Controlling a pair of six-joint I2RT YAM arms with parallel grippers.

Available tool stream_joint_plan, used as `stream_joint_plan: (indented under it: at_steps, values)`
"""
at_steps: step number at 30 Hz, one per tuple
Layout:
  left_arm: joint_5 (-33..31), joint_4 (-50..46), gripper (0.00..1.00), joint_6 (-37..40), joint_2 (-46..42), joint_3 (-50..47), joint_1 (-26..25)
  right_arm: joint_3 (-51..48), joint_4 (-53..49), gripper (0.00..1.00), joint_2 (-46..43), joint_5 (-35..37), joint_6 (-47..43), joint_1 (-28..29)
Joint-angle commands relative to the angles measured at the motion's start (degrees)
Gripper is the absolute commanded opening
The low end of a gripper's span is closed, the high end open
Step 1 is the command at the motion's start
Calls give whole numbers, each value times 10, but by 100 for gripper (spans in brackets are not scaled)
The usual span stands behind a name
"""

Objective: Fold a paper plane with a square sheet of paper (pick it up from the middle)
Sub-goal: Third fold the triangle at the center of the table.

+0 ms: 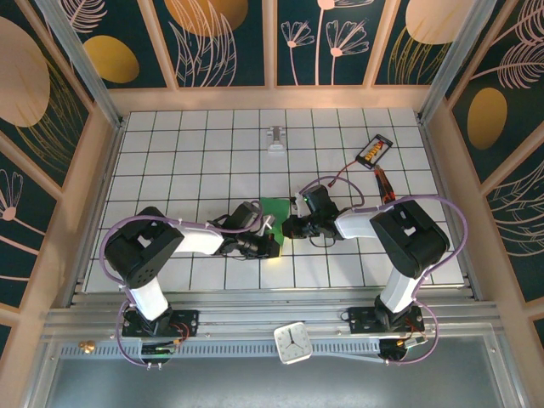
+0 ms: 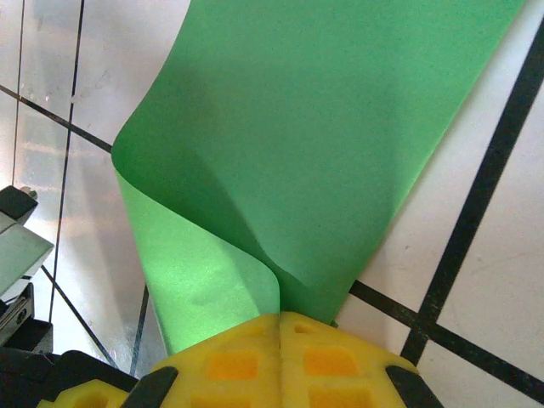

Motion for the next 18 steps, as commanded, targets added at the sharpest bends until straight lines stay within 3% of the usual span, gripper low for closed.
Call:
stream_joint_plan:
  at_steps: [1,11,18]
  values:
    - [-13,-67,0,33,13,9,-2,-17,-60,0,28,50,-2,9]
    - [-4,-55,0,44,15,15,-6,-23,-53,0,30,50,4,11]
    - [60,14,4,33,-19,-5,-8,-27,-48,0,32,50,6,10]
